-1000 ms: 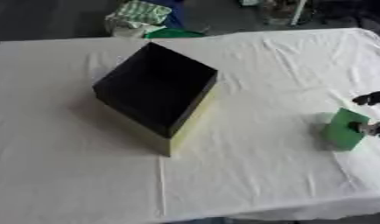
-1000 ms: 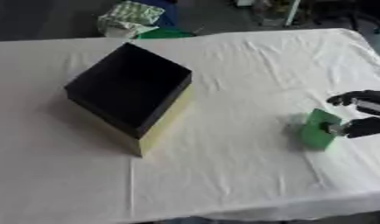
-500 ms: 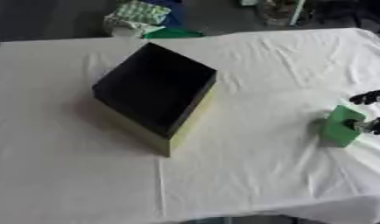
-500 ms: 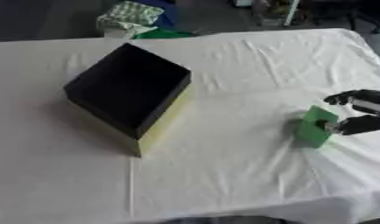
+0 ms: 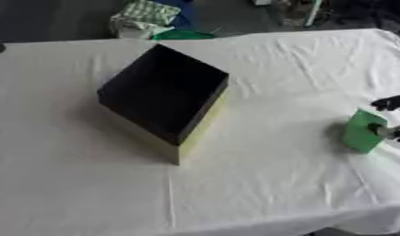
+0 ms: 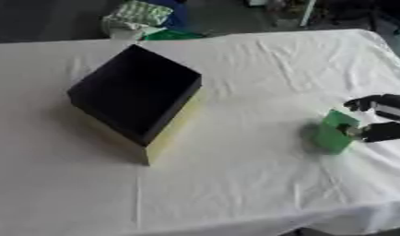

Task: Pick up objects on the table and place them in the box.

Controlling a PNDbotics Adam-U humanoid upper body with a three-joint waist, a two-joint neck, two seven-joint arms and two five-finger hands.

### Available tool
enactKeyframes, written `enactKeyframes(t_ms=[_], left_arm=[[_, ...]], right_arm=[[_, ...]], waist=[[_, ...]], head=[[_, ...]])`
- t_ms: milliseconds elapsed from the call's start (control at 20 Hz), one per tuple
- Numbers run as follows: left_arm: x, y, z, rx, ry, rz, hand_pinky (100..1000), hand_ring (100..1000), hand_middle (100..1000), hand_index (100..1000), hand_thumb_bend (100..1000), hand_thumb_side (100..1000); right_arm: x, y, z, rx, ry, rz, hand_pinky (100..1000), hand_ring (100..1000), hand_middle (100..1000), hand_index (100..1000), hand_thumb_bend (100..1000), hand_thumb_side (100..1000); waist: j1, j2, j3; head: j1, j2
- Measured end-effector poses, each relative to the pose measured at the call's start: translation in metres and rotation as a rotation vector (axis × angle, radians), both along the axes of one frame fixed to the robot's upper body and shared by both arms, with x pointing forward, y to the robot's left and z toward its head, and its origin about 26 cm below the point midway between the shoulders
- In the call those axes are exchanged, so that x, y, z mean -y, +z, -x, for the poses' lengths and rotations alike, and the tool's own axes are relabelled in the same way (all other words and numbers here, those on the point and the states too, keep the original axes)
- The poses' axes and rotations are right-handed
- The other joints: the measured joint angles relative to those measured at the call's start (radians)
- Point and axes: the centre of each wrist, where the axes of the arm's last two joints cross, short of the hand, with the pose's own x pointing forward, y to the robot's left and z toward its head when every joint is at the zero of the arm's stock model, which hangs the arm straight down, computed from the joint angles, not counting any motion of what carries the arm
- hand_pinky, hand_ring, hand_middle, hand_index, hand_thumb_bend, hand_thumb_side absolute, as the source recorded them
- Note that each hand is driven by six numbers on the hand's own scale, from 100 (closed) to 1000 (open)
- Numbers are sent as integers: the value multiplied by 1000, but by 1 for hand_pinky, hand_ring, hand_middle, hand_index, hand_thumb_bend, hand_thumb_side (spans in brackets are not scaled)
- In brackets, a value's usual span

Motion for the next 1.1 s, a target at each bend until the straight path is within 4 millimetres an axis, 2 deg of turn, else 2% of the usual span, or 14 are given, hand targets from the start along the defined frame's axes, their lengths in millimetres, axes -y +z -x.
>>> enactKeyframes(t_ms=[300,500,650,800,1100], left_arm=[[0,0,0,-3,-3,-4,655,707,610,743,101,883],[0,0,0,-6,-6,-7,655,707,610,743,101,883],[0,0,0,-8,-7,-9,656,707,609,744,101,882],[0,-1,0,-12,-10,-12,656,707,609,744,100,881],[0,-2,1,-20,-16,-22,656,706,607,744,100,882]], right_arm=[[-4,11,3,22,3,-23,960,925,873,1000,170,768],[-5,10,4,11,6,-34,966,930,880,1000,232,812],[-7,8,4,-3,22,-29,971,933,887,1000,263,792],[-9,5,5,-18,39,-8,974,932,889,1000,273,762],[-12,0,5,-41,60,19,975,932,889,1000,283,793]], waist=[[-2,0,0],[-2,0,1],[-2,0,1],[-2,0,1],[-1,0,2]], head=[[0,0],[0,0],[-1,0],[-3,0],[-6,0]])
